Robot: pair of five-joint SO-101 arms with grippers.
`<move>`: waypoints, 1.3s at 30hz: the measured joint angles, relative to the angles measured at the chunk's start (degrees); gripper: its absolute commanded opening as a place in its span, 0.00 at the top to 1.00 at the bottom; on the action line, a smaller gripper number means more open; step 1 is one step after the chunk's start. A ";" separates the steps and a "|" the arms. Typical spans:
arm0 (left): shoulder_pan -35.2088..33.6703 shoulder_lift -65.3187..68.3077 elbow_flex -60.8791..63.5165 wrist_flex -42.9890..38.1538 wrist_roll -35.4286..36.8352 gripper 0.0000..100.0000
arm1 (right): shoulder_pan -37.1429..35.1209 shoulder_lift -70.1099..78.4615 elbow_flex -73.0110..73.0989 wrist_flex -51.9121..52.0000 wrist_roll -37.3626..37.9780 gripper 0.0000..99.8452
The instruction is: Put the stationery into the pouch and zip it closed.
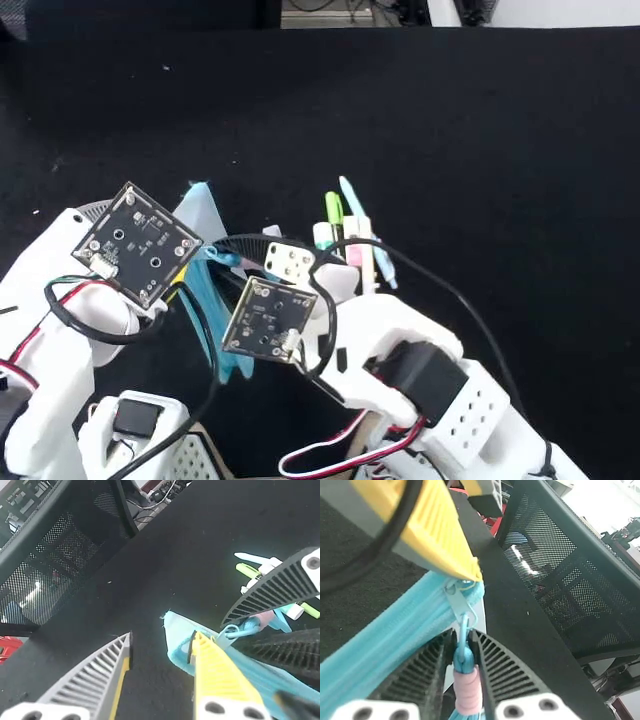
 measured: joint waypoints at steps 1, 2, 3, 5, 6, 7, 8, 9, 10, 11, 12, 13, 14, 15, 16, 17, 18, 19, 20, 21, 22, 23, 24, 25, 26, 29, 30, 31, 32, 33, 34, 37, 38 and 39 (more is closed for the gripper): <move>0.00 0.00 0.00 0.00 0.00 0.86 | 0.00 -0.18 0.09 0.00 0.00 0.99; 0.00 0.00 0.00 0.18 0.00 0.92 | 0.26 -0.18 0.09 0.00 0.00 0.99; 0.00 0.00 0.00 0.70 0.00 0.98 | 0.53 -0.26 0.09 0.00 0.00 0.99; 0.09 0.00 0.00 1.85 0.00 0.94 | 1.76 -0.26 0.09 0.00 0.00 0.99; 0.09 0.00 0.26 2.46 0.26 0.95 | 2.73 -0.26 0.00 -0.18 -0.35 0.99; 0.09 0.09 0.62 2.55 1.23 0.98 | 3.60 -0.09 -0.44 -0.53 -1.05 0.99; 0.18 0.26 1.05 2.55 2.55 0.97 | 4.40 0.26 -1.05 -0.79 -2.37 0.99; 0.18 0.53 1.32 2.55 4.22 0.97 | 5.27 0.53 -1.58 -1.14 -3.87 0.99; 0.18 0.53 1.32 2.46 5.98 0.97 | 6.07 0.62 -2.37 -1.41 -5.54 0.99; 0.18 0.35 1.49 2.46 7.74 0.97 | 6.77 0.62 -3.08 -1.41 -6.86 0.99; 0.18 0.18 1.49 2.46 9.32 0.97 | 7.21 0.62 -3.52 -1.41 -8.09 0.99; 0.18 0.26 1.49 2.37 11.08 0.97 | 7.56 0.70 -3.69 -1.41 -8.70 0.99; 0.18 0.44 1.49 2.20 12.57 0.97 | 7.74 0.70 -3.69 -1.49 -9.05 0.99; 0.18 0.44 1.49 2.20 13.89 0.97 | 7.74 0.70 -3.69 -1.49 -9.23 0.99; 0.18 0.44 1.49 2.20 15.03 0.97 | 7.82 0.70 -3.69 -1.67 -9.41 0.99; -0.09 0.44 1.49 2.20 16.09 0.97 | 7.82 0.70 -3.69 -1.76 -9.49 0.99; -0.35 0.44 1.49 2.20 17.14 0.97 | 7.82 0.70 -3.69 -2.11 -9.58 0.99; -0.44 0.44 1.49 2.20 17.85 0.97 | 7.82 0.70 -3.69 -2.46 -9.76 0.99; -0.53 0.44 1.49 2.20 18.29 0.97 | 7.82 0.70 -3.69 -2.90 -9.85 0.99; -0.62 0.44 1.49 2.20 18.55 0.97 | 7.82 0.70 -3.69 -3.34 -9.93 0.99; -0.70 0.44 1.49 2.20 18.73 0.97 | 7.82 0.70 -3.69 -3.78 -9.93 0.99; -0.70 0.44 1.49 2.20 18.90 0.97 | 7.82 0.70 -3.96 -4.31 -9.93 0.99; -0.70 0.44 1.49 2.20 18.99 0.97 | 7.91 0.79 -4.66 -4.84 -9.93 0.99; -0.88 0.44 1.49 2.20 19.08 0.97 | 8.53 0.88 -5.45 -5.63 -9.93 0.99; -0.88 0.44 1.49 2.11 19.08 0.97 | 8.79 0.97 -6.51 -6.42 -9.93 0.99; -0.88 0.35 1.32 2.02 20.92 0.97 | 8.79 3.69 -11.16 -6.59 -9.93 0.99; -0.88 0.35 1.32 1.67 22.07 0.97 | 8.88 4.92 -12.66 -5.89 -9.93 0.99; -0.88 0.44 1.32 1.49 23.38 0.97 | 8.88 6.33 -14.24 -4.66 -9.93 0.99; -0.88 0.62 1.41 1.49 24.44 0.97 | 8.88 7.38 -15.21 -3.08 -9.93 0.99; -0.88 0.88 1.41 1.49 25.32 0.97 | 9.41 8.44 -15.65 -1.58 -9.93 0.99; -1.23 0.88 1.49 1.85 26.02 0.97 | 10.20 9.23 -16.00 -0.26 -9.93 0.99; -1.76 0.44 2.81 1.85 26.55 0.97 | 11.25 10.02 -16.26 3.16 -10.02 0.99; -1.58 0.44 3.69 2.11 26.55 0.97 | 11.16 10.02 -16.35 3.96 -10.02 0.99; -1.58 0.70 4.66 2.46 26.46 0.97 | 11.16 10.02 -16.35 4.57 -10.02 0.99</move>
